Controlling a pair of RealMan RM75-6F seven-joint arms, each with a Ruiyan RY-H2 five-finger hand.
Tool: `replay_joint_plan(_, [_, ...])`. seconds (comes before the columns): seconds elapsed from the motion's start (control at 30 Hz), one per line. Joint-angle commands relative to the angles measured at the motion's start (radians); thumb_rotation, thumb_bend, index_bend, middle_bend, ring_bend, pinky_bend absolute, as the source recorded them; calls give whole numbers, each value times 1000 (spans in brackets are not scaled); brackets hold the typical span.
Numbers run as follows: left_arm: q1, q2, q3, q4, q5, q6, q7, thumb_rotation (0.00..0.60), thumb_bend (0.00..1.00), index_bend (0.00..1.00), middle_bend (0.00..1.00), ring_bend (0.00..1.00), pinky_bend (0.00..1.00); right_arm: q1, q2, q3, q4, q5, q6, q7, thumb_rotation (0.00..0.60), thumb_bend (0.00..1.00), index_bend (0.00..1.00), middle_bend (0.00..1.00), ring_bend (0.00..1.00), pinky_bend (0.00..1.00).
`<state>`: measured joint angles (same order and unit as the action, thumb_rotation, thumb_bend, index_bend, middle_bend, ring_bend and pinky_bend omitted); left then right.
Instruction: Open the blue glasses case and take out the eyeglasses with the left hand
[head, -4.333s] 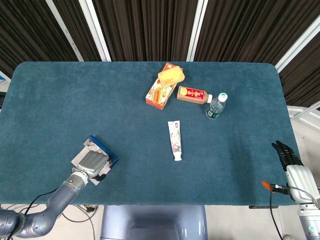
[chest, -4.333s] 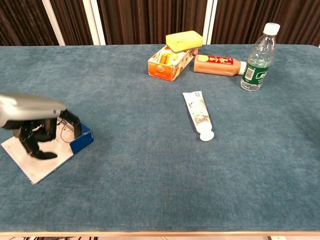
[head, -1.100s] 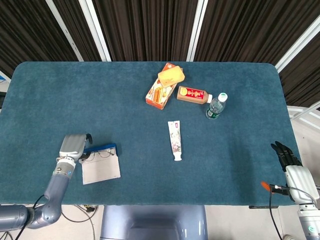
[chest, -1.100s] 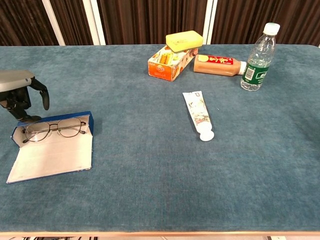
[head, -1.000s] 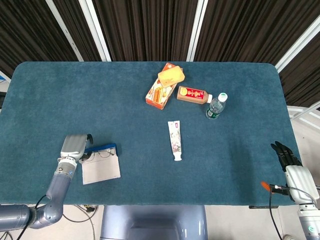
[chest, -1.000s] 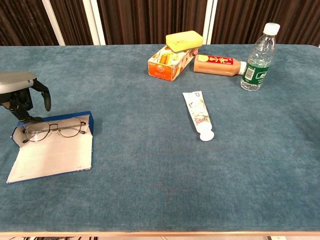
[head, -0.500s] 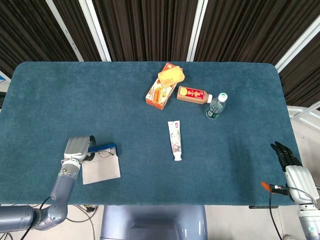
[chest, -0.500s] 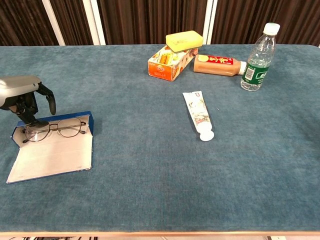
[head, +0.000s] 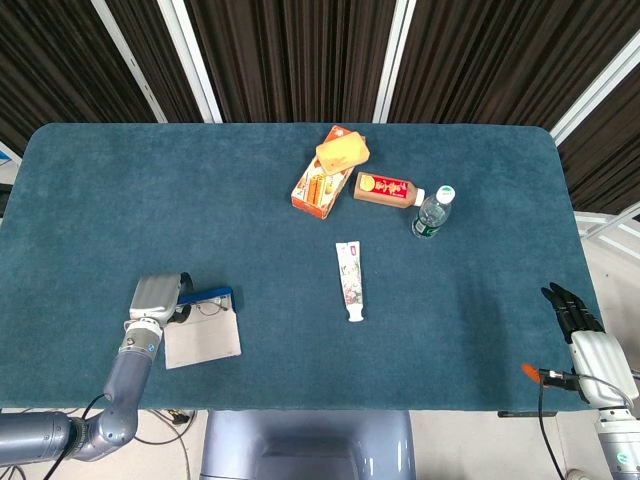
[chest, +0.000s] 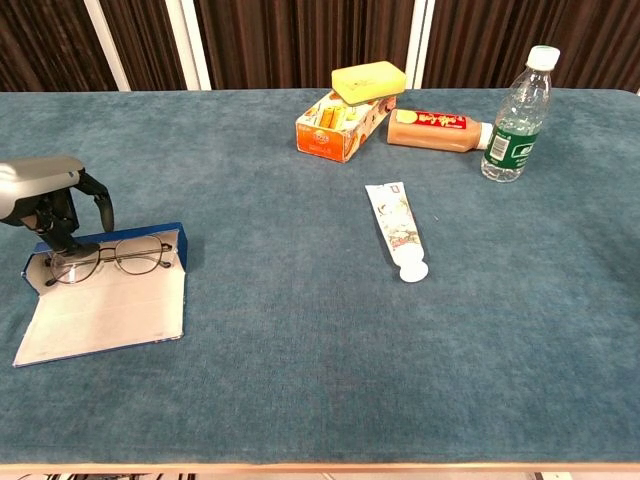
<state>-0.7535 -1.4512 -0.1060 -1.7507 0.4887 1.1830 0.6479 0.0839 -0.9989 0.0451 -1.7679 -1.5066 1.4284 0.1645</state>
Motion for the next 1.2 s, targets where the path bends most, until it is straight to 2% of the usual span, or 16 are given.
replay_joint_plan(0.03, [1,-2,-2,0,0,-1,1,600,361,432,1000,953,1000,0,0,0,1,0,0,0,600,122,0,0,0,186])
replay_joint_plan(1.2, [13,-20,-25,19,6,-6,5,600,420,503,1000,953,1000,-2,0,0,-1,-1,4,2,600,122,0,0,0,186])
